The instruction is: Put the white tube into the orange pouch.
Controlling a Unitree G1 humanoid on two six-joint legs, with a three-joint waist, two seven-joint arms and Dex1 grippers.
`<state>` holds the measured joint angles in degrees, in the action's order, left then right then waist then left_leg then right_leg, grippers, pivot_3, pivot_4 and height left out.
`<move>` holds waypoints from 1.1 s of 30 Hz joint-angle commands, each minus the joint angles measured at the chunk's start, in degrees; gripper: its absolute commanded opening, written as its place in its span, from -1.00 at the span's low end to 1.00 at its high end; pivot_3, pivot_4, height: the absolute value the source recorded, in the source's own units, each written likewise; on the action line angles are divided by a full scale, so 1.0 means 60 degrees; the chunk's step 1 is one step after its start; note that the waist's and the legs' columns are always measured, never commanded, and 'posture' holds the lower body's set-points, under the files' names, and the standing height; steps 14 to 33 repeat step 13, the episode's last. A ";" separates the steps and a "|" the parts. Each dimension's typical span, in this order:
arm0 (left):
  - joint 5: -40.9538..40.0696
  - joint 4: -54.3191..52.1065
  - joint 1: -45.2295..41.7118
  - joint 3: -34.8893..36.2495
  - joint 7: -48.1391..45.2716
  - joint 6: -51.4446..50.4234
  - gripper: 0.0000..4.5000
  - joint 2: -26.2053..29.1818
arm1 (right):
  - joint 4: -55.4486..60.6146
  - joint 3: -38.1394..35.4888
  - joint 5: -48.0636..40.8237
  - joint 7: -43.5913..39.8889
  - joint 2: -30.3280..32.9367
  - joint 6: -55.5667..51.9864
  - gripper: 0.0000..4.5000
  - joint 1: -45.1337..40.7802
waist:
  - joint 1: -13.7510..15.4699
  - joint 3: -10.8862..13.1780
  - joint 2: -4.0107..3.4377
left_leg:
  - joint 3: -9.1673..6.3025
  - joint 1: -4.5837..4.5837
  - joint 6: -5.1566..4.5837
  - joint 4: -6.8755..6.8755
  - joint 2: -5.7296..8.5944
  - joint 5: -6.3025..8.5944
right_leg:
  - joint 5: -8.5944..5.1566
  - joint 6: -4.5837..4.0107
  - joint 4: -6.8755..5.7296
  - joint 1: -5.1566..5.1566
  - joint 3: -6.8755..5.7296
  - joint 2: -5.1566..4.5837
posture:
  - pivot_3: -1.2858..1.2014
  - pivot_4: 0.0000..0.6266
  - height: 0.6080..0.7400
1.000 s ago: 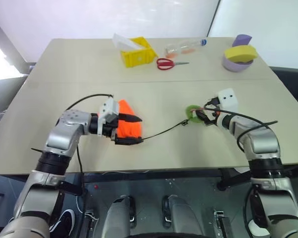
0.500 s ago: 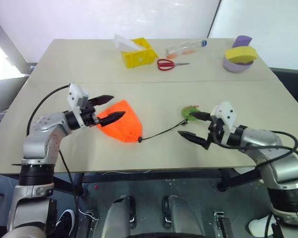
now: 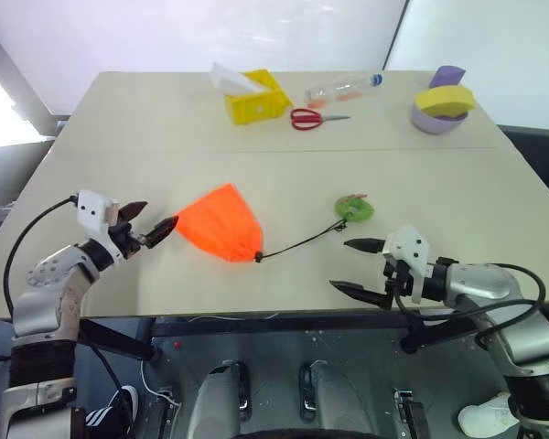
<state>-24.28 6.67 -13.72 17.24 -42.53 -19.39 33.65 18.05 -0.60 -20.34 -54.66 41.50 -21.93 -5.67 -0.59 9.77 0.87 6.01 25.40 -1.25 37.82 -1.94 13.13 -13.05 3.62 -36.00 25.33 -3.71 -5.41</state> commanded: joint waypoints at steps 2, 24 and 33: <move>-0.0080 0.0682 -0.0076 0.0853 0.0505 0.0570 1.00 0.0073 | -0.0006 0.0039 0.0194 -0.0110 0.0083 0.0502 0.98 0.0015 | 0.0005 0.0000 0.0000 | 0.0001 0.0000 0.0000 -0.0018 0.0002 0.0000 | 0.0000 0.0000 0.0009 0.0001 -0.0003 -0.0003 | 0.03 -0.52 1.00; 0.0206 0.2064 -0.0248 0.1253 0.1159 0.2081 1.00 -0.0056 | -0.0120 0.0272 0.0406 -0.0015 0.0007 0.0753 0.98 -0.0066 | 0.0016 -0.0001 0.0001 | 0.0010 0.0001 0.0007 -0.0080 0.0013 -0.0007 | 0.0000 -0.0001 0.0029 -0.0009 -0.0009 -0.0015 | 0.03 -0.52 1.00; 0.0206 0.2064 -0.0248 0.1253 0.1159 0.2081 1.00 -0.0056 | -0.0120 0.0272 0.0406 -0.0015 0.0007 0.0753 0.98 -0.0066 | 0.0016 -0.0001 0.0001 | 0.0010 0.0001 0.0007 -0.0080 0.0013 -0.0007 | 0.0000 -0.0001 0.0029 -0.0009 -0.0009 -0.0015 | 0.03 -0.52 1.00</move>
